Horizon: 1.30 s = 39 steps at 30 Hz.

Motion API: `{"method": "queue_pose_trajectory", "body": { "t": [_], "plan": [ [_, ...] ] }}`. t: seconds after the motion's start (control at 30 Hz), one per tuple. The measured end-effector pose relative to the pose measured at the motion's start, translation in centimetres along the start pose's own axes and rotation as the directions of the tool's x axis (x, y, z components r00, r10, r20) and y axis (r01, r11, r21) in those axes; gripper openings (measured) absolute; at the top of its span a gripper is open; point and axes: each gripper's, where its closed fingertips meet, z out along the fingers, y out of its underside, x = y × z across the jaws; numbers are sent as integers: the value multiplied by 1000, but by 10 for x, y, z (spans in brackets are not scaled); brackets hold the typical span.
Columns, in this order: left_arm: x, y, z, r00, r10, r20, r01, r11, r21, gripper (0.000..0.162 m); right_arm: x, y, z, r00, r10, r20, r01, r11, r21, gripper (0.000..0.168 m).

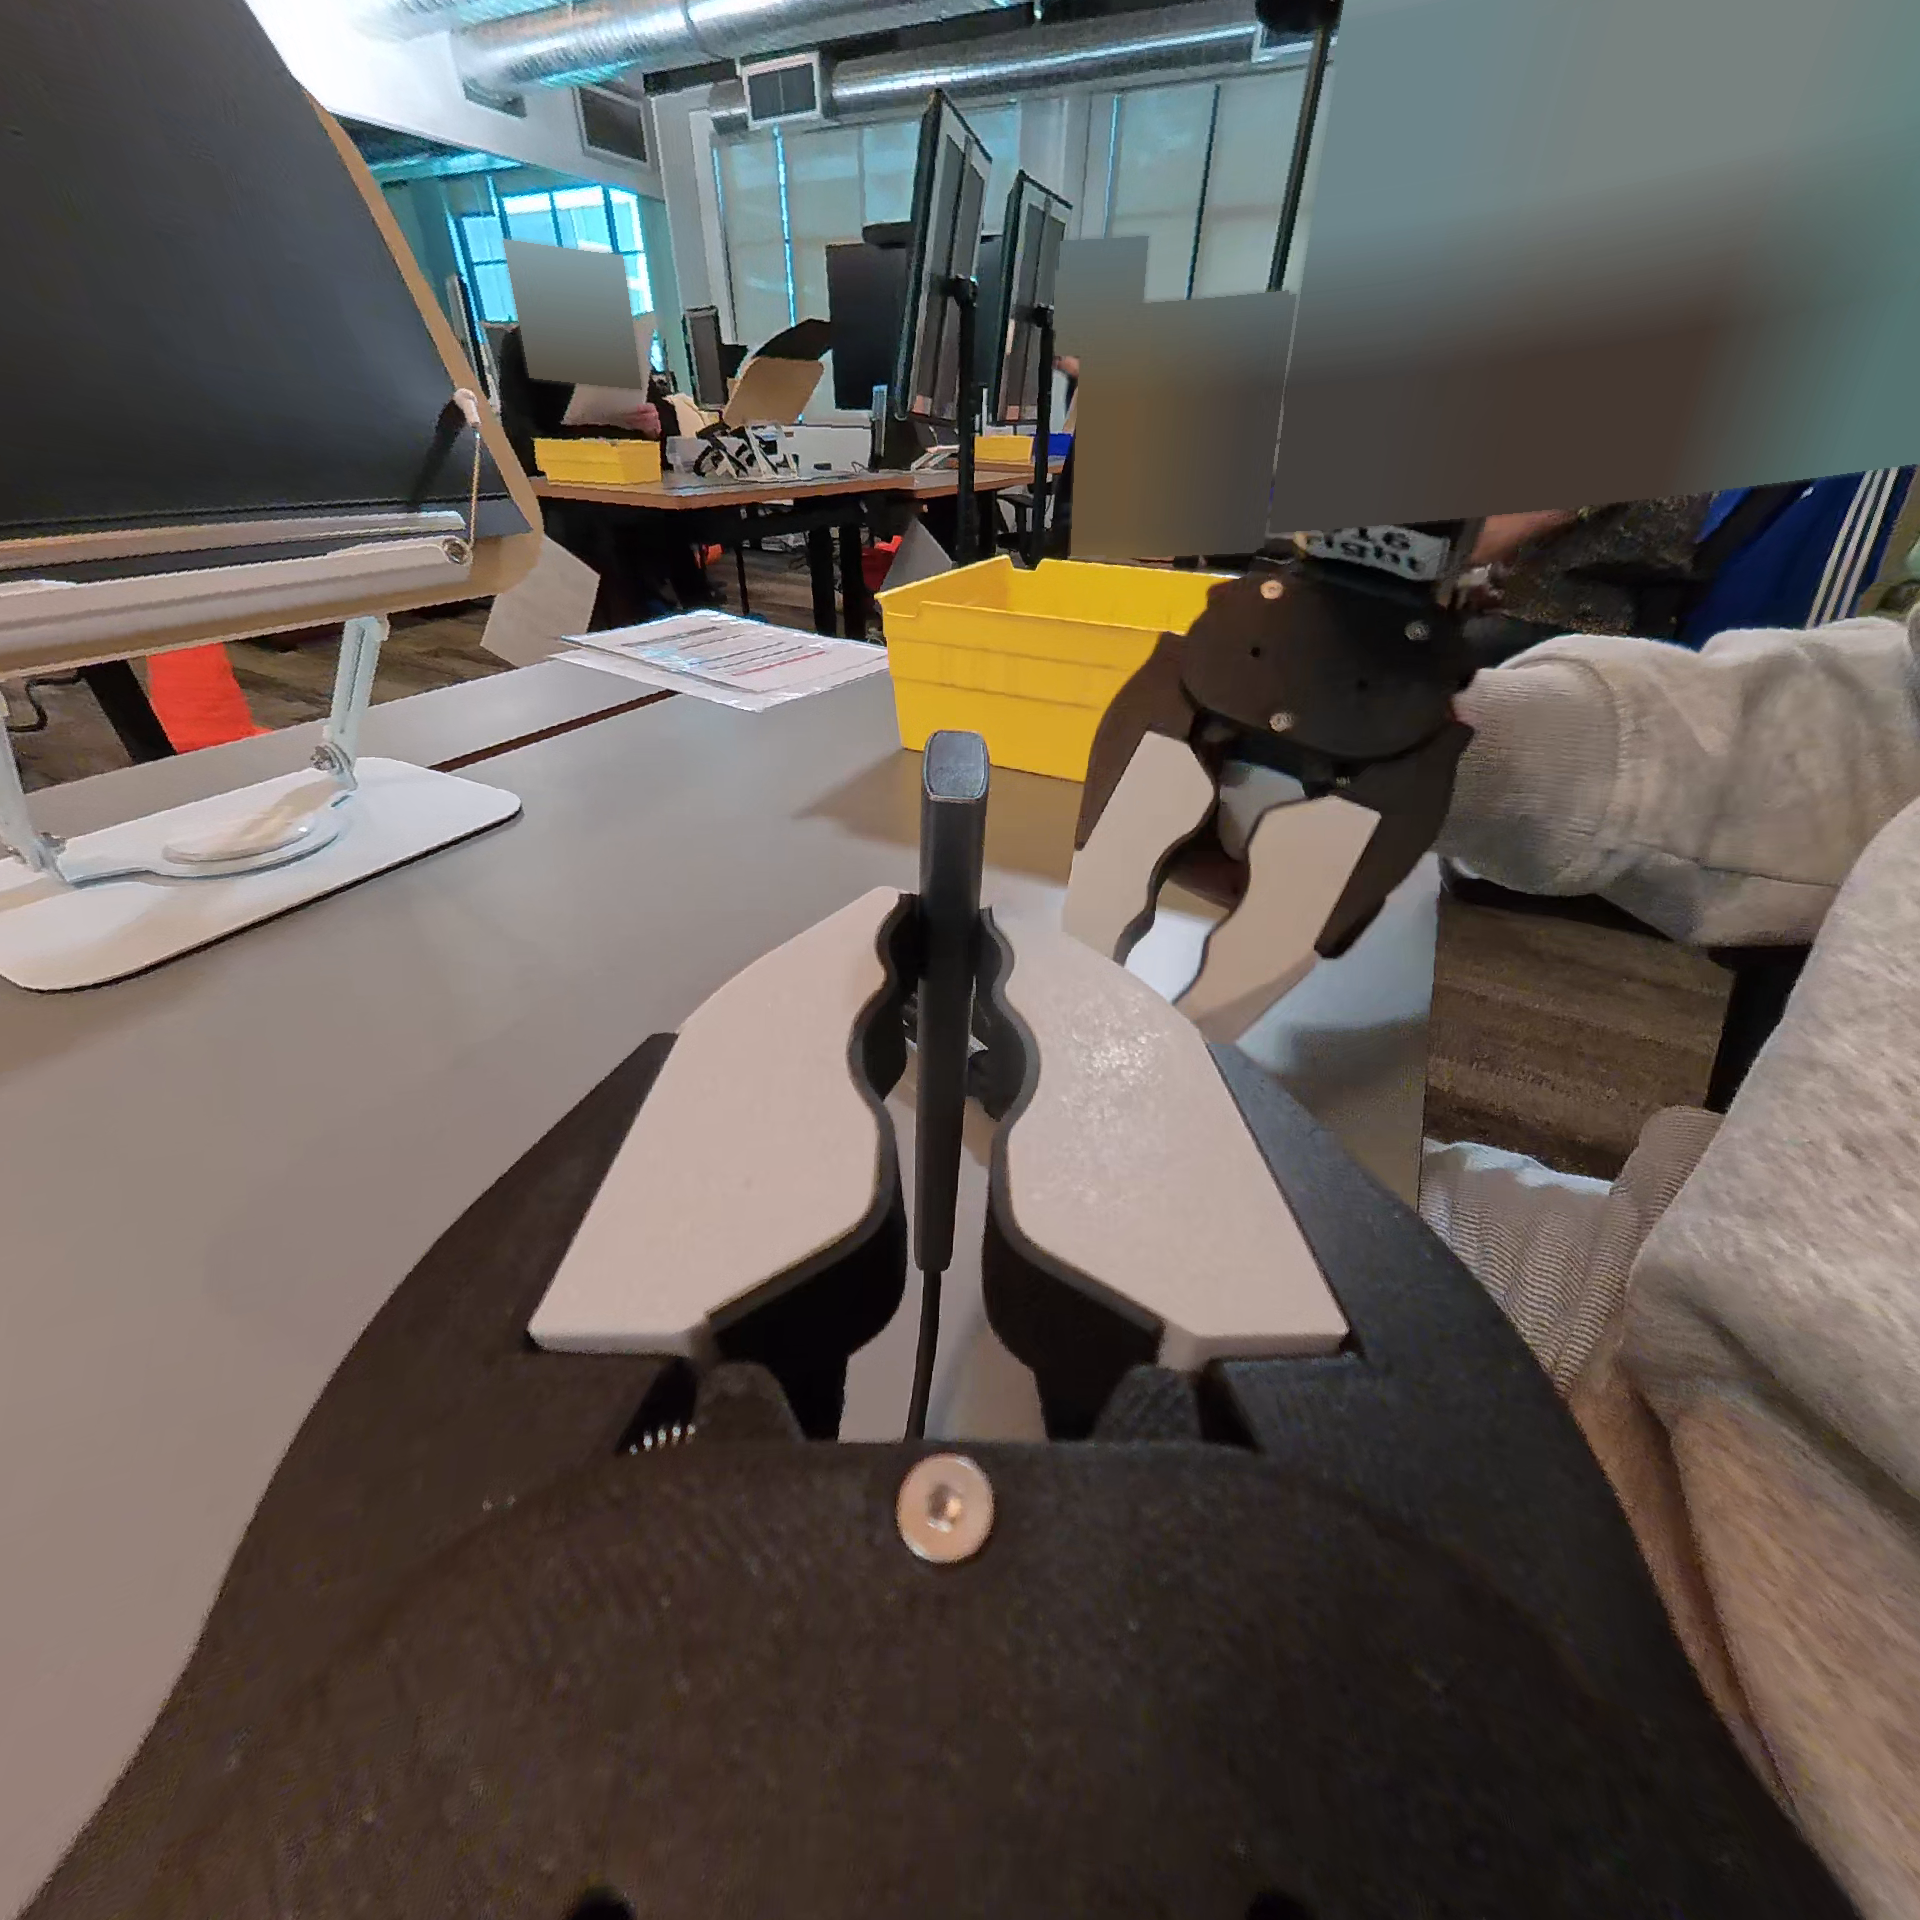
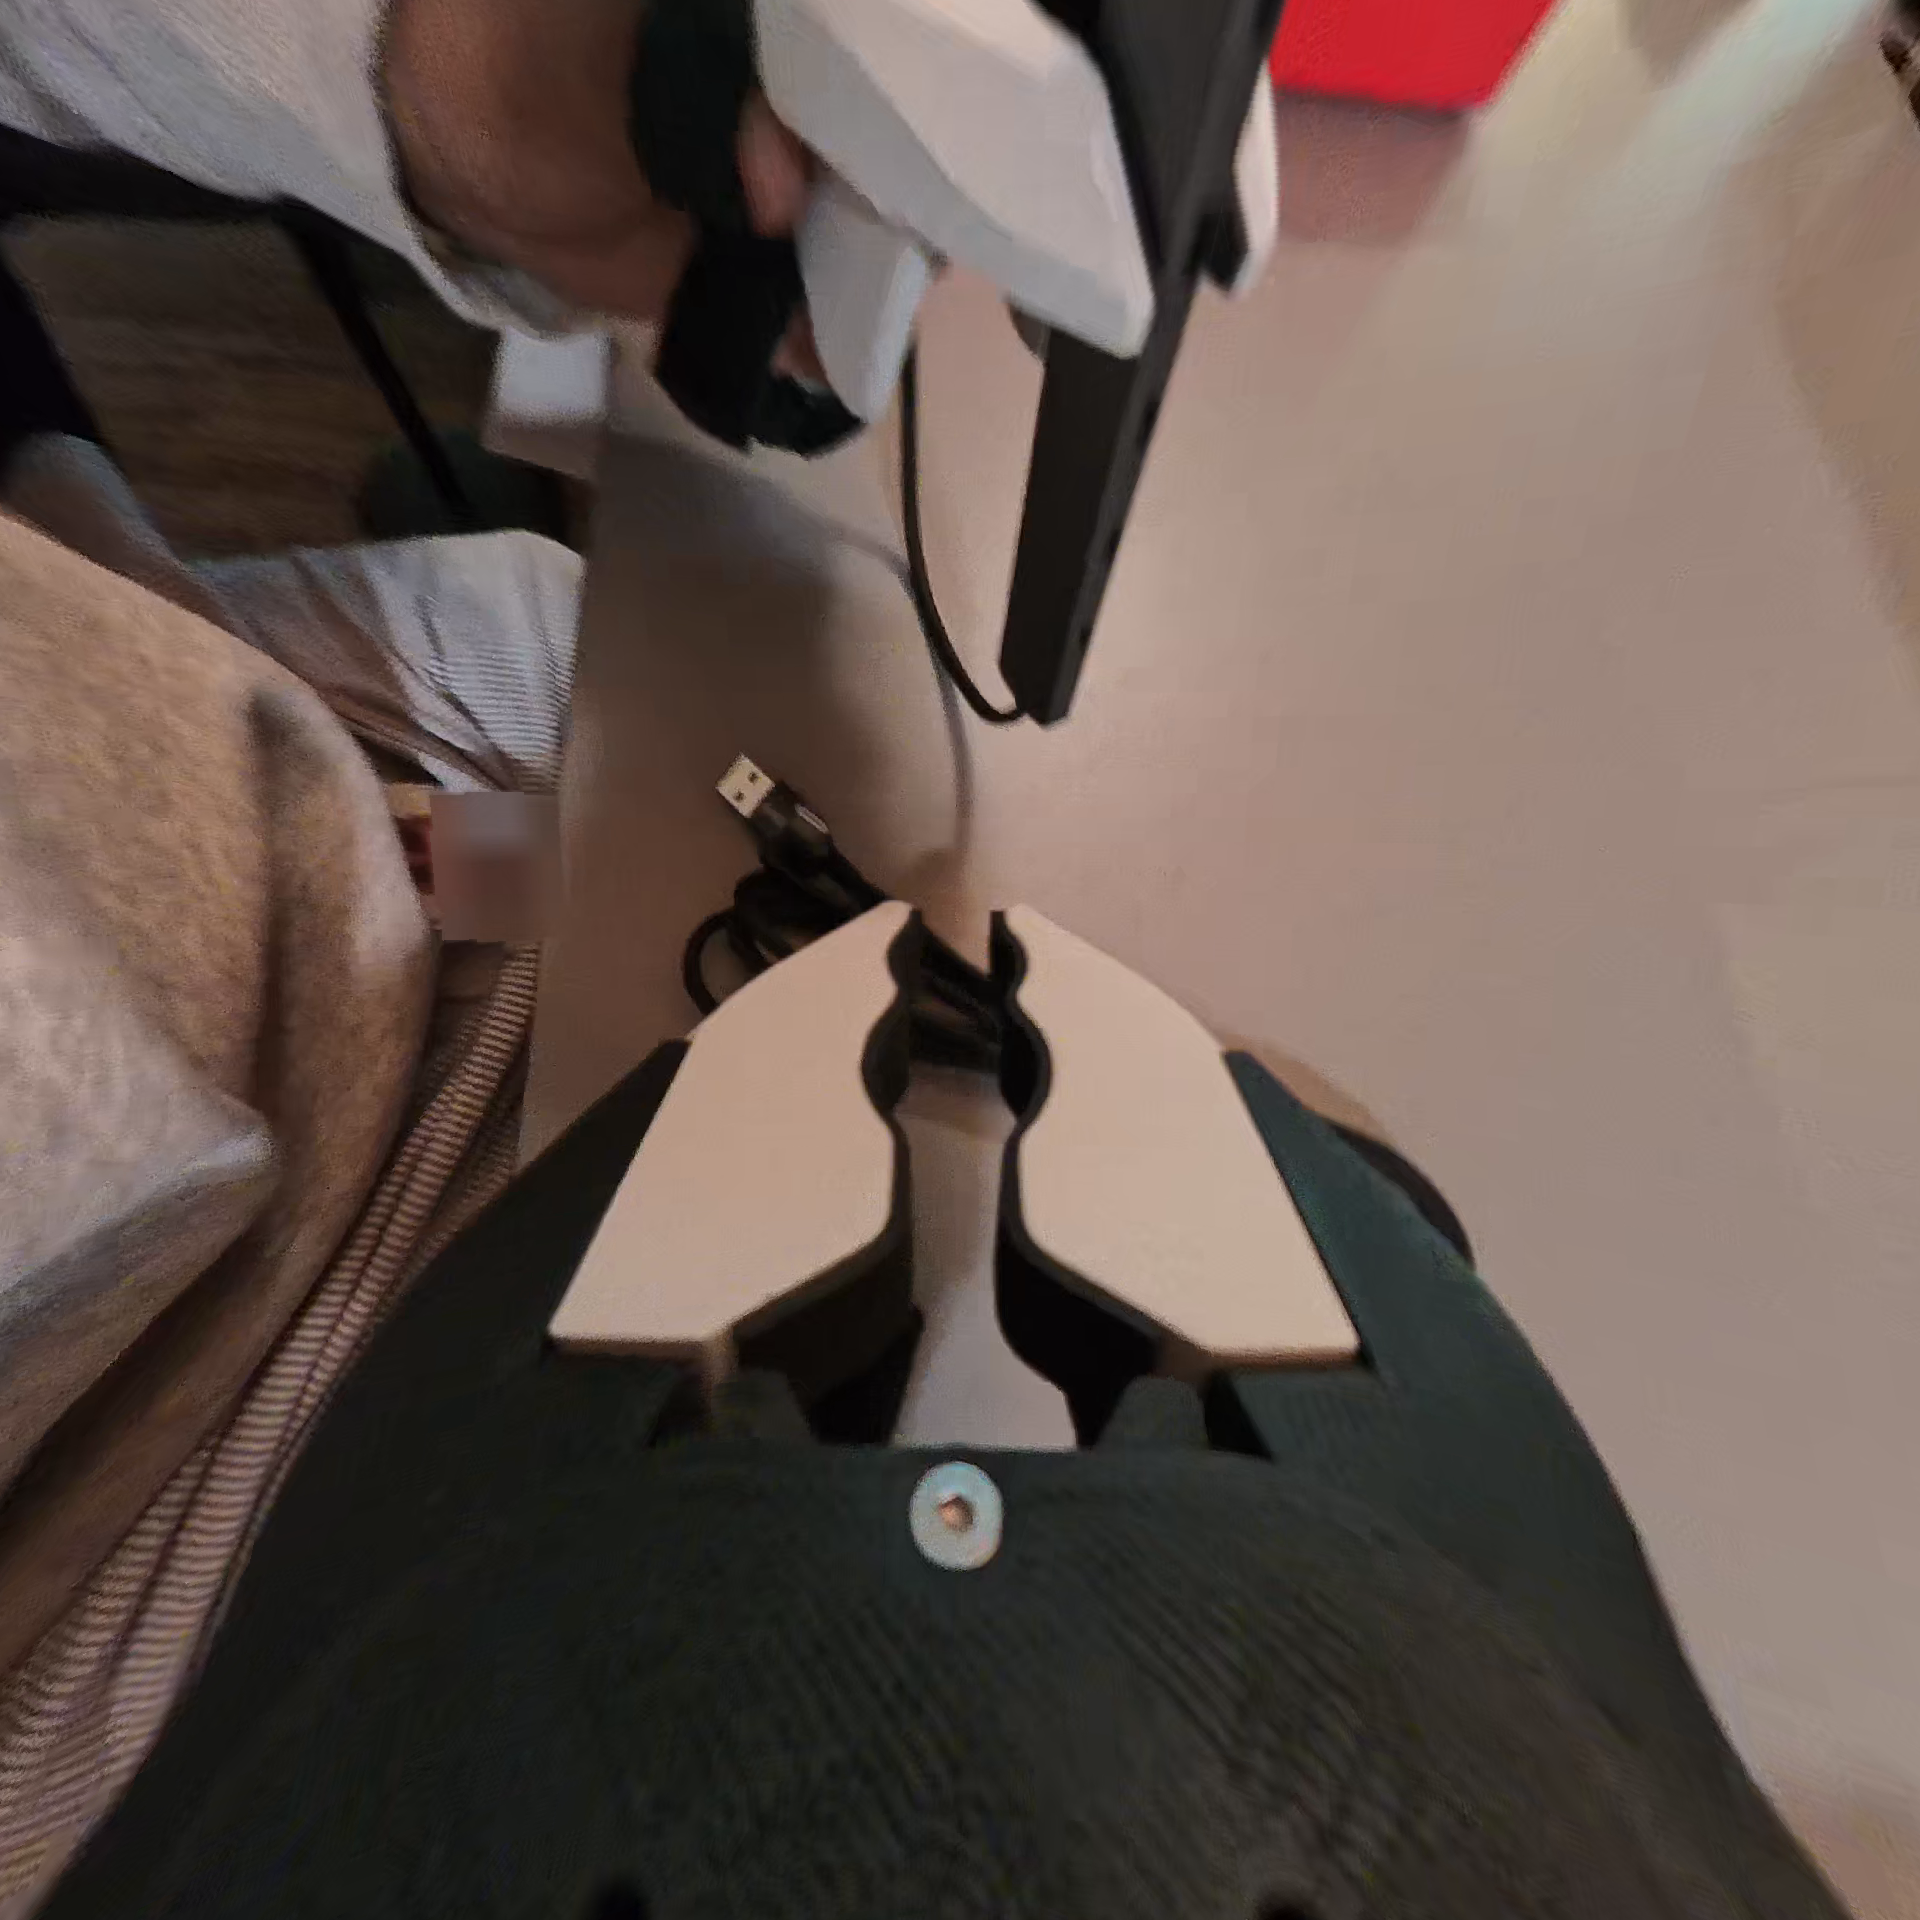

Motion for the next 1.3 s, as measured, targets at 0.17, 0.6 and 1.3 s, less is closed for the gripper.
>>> {"method": "queue_pose_trajectory", "body": {
  "t": [0.17, 0.6, 1.3],
  "plan": [
    [-1, 0, 0, 1000, -1, 8, 1, 1000, -2, 9, -13, -9, 11, 974, -154, 166, 156, 988, 3, 3],
    [-14, -1, -5, 993, -117, 4, 117, 993, 35, 9, -28, 18, 35, 933, -236, 271, 276, 954, -120, 8],
    [7, -6, -9, 913, -293, -285, 323, 944, 62, 8, 11, -60, -15, 937, 168, 305, -289, 864, 412, 0]
  ]
}}
